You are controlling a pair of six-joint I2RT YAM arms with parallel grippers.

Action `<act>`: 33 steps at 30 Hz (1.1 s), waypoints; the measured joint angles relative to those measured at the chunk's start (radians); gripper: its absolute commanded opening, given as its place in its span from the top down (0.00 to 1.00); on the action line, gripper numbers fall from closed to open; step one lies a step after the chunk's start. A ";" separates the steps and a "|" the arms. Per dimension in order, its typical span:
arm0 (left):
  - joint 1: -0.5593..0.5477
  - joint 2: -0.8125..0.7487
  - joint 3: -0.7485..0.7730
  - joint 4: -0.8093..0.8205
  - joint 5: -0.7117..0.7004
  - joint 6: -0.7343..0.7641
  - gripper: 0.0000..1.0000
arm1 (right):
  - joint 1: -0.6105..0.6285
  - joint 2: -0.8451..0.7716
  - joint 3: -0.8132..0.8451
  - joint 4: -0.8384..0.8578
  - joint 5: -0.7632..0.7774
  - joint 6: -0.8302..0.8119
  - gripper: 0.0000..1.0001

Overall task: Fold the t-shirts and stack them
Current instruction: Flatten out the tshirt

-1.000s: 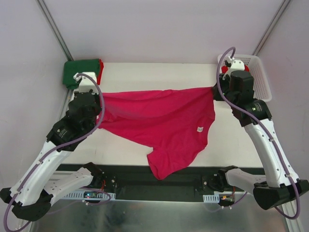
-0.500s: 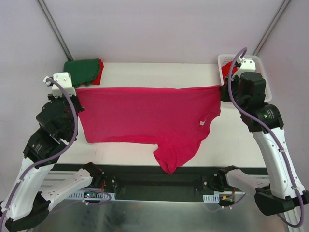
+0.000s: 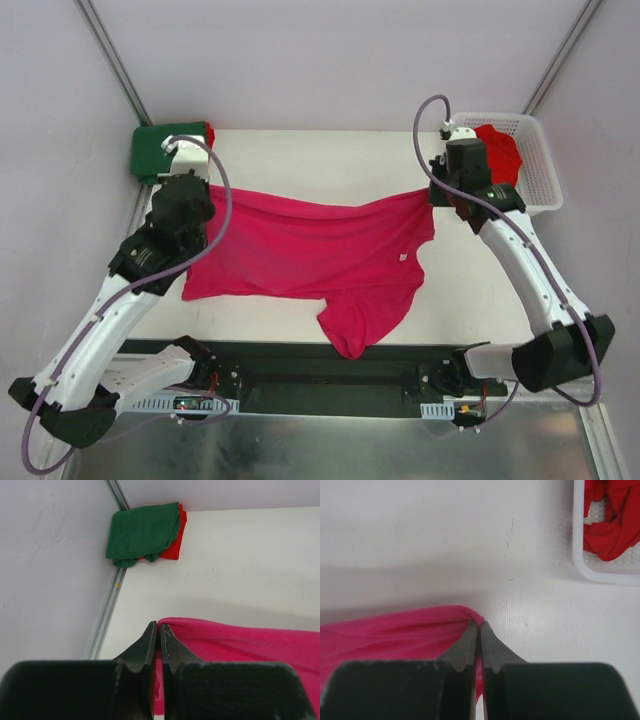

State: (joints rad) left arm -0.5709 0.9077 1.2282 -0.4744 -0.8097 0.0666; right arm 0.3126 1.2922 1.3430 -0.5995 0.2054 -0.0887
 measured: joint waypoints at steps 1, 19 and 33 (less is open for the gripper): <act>0.022 0.031 -0.008 0.021 0.026 -0.001 1.00 | -0.001 0.039 0.006 0.017 0.000 -0.002 0.99; 0.134 0.055 -0.156 0.116 0.204 -0.071 1.00 | 0.053 0.066 -0.171 0.184 -0.014 0.023 0.99; 0.134 0.026 -0.197 0.105 0.226 -0.109 1.00 | 0.281 -0.083 -0.391 -0.029 -0.225 0.160 0.99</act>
State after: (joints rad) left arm -0.4366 0.9337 1.0313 -0.3691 -0.5838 -0.0422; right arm 0.5938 1.2091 0.9516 -0.6285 -0.0196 0.0715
